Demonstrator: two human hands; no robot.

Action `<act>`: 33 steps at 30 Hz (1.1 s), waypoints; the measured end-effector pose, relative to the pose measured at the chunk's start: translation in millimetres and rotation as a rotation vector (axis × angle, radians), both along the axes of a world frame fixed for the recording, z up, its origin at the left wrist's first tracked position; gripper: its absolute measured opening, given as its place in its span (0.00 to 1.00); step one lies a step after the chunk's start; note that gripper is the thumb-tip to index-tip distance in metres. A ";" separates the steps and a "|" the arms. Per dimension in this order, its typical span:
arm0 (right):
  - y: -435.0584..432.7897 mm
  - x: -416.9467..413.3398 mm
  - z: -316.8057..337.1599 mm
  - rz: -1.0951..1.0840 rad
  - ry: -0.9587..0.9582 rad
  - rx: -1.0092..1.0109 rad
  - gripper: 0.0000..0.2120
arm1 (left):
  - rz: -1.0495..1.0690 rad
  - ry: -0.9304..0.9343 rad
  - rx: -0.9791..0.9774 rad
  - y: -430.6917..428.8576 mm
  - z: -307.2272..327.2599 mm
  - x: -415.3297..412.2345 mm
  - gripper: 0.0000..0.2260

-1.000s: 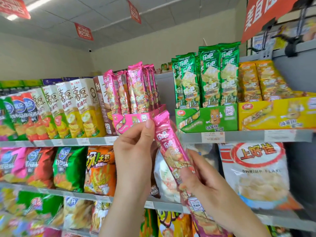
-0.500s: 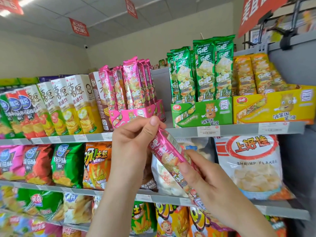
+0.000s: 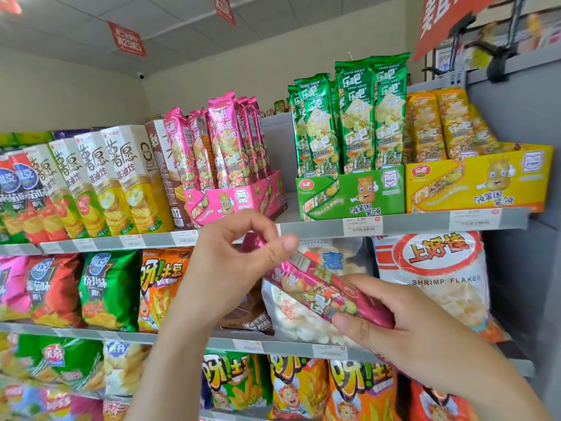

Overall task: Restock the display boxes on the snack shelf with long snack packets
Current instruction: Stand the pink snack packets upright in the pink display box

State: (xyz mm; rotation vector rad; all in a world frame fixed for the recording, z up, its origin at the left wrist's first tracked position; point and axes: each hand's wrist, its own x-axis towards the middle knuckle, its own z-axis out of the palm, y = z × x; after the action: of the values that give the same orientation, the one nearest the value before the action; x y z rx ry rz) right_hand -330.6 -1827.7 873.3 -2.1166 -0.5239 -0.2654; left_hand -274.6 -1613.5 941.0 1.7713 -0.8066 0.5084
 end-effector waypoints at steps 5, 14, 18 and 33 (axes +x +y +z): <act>-5.1 -3.2 2.2 -0.026 -0.003 -0.032 0.24 | -0.039 -0.026 0.188 6.6 -5.4 -6.2 0.09; 16.5 3.2 3.7 -0.090 -0.066 0.062 0.18 | 0.457 -0.648 0.447 -10.9 -27.3 -16.5 0.10; 20.8 3.1 3.7 -0.073 -0.050 0.077 0.19 | 0.480 -0.736 0.491 -11.7 -34.8 -18.5 0.11; 8.8 -5.0 6.8 0.090 -0.044 0.324 0.21 | 0.335 -0.707 0.248 2.9 -40.5 -5.3 0.09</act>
State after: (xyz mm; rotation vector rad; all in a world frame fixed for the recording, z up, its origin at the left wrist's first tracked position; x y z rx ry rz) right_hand -335.6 -1818.9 880.1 -1.7729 -0.5601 -0.3229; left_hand -279.9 -1610.7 900.5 1.9832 -1.0862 1.3550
